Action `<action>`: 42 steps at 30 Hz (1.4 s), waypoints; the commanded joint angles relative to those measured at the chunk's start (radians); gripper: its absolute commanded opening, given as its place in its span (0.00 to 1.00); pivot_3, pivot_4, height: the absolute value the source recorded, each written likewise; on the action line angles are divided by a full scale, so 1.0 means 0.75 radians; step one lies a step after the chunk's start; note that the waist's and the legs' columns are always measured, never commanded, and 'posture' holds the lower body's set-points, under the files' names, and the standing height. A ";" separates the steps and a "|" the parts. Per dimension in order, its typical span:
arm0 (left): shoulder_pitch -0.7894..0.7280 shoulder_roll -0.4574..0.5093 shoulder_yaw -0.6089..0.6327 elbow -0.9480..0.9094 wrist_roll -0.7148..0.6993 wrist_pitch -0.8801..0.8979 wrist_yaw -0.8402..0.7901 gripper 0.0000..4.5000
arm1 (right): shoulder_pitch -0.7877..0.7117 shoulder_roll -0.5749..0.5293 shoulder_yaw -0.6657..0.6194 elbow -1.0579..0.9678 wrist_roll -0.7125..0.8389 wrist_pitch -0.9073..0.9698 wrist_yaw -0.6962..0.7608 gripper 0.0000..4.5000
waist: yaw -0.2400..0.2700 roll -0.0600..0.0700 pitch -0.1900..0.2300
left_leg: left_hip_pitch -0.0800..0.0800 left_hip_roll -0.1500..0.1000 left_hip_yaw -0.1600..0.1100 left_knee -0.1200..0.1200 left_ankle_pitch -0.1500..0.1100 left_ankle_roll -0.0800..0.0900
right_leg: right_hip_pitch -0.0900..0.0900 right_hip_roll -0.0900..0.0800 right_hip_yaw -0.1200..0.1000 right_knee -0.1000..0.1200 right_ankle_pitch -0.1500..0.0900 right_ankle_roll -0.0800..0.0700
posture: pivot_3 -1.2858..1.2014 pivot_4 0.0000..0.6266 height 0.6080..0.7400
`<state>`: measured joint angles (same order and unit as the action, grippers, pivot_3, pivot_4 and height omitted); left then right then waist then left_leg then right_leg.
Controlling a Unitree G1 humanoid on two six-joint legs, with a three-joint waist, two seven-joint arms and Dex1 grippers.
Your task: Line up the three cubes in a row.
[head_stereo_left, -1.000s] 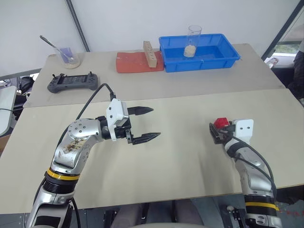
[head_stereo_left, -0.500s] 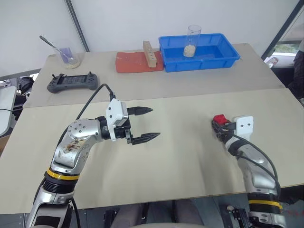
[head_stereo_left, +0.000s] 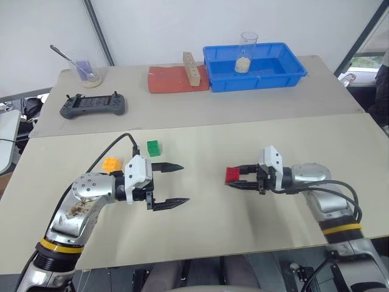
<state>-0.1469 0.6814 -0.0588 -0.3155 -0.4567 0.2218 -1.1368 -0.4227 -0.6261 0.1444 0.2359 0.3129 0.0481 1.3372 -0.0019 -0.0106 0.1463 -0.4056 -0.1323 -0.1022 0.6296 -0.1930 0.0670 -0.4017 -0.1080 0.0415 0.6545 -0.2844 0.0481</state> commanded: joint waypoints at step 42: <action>0.259 -0.216 0.105 -0.173 0.131 0.026 0.579 1.00 | -0.183 -0.397 -0.059 0.217 0.056 -0.125 0.226 0.99 | 0.015 0.001 0.000 | -0.002 0.006 0.004 0.000 -0.001 -0.002 | 0.000 0.000 0.001 0.003 0.002 -0.004 | 0.52 0.24 1.00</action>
<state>0.0373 0.5390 -0.0082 -0.4216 -0.3880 0.2470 -0.7850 -0.5599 -0.9007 0.1590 0.5296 0.2997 -0.1602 1.5428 0.0093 -0.0102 0.1463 -0.4072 -0.1274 -0.0990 0.6300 -0.1936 0.0651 -0.4019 -0.1083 0.0419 0.6564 -0.2825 0.0448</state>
